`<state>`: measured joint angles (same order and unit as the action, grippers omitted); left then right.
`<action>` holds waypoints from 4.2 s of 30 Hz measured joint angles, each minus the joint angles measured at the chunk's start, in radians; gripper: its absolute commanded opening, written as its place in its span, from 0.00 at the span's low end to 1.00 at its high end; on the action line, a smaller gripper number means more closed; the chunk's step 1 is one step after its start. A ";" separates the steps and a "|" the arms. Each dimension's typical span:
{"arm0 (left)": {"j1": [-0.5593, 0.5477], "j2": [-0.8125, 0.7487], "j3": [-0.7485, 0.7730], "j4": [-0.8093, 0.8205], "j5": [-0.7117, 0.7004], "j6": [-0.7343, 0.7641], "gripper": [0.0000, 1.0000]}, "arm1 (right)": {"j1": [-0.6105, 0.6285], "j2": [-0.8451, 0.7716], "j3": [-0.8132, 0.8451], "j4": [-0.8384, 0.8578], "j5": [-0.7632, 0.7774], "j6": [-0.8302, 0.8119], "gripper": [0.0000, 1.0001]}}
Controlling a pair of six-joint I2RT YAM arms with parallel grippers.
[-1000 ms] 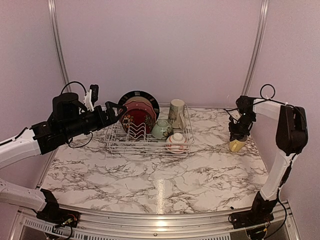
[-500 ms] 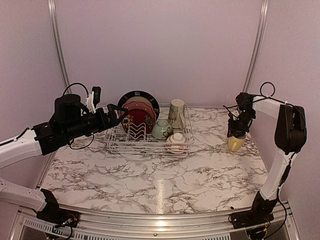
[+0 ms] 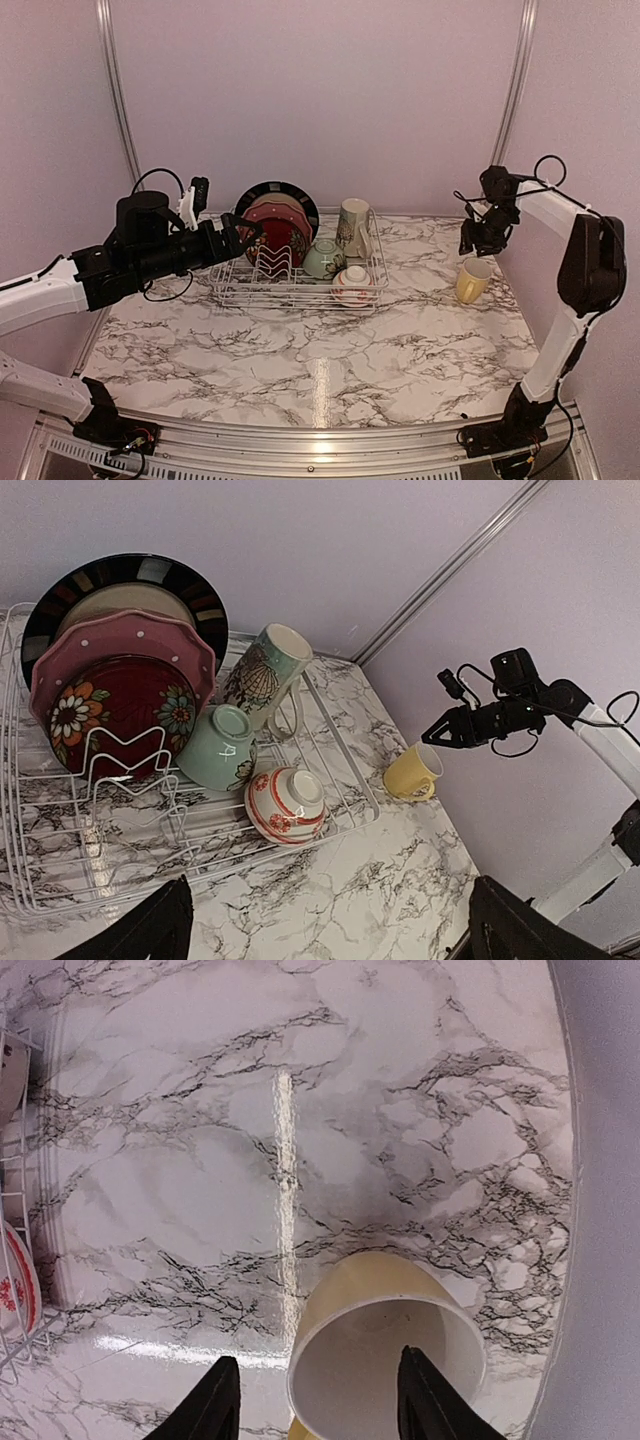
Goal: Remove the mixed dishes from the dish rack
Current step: Grab the cup from the dish rack, then pass from the right arm to the left
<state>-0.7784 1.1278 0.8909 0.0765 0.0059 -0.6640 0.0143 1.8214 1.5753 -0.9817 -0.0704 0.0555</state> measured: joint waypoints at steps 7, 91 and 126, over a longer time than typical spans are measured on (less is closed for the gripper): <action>-0.007 0.000 0.006 -0.007 -0.027 0.003 0.99 | 0.069 -0.089 0.064 0.015 0.074 -0.002 0.49; -0.079 0.014 0.063 -0.050 -0.096 -0.047 0.99 | 0.515 0.517 0.473 0.328 0.196 0.001 0.05; -0.079 0.030 0.081 -0.037 -0.100 -0.072 0.99 | 0.506 0.076 -0.108 0.836 0.057 0.208 0.00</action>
<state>-0.8577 1.1580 0.9718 0.0391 -0.0944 -0.7357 0.5205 1.8973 1.4677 -0.1459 -0.0132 0.2630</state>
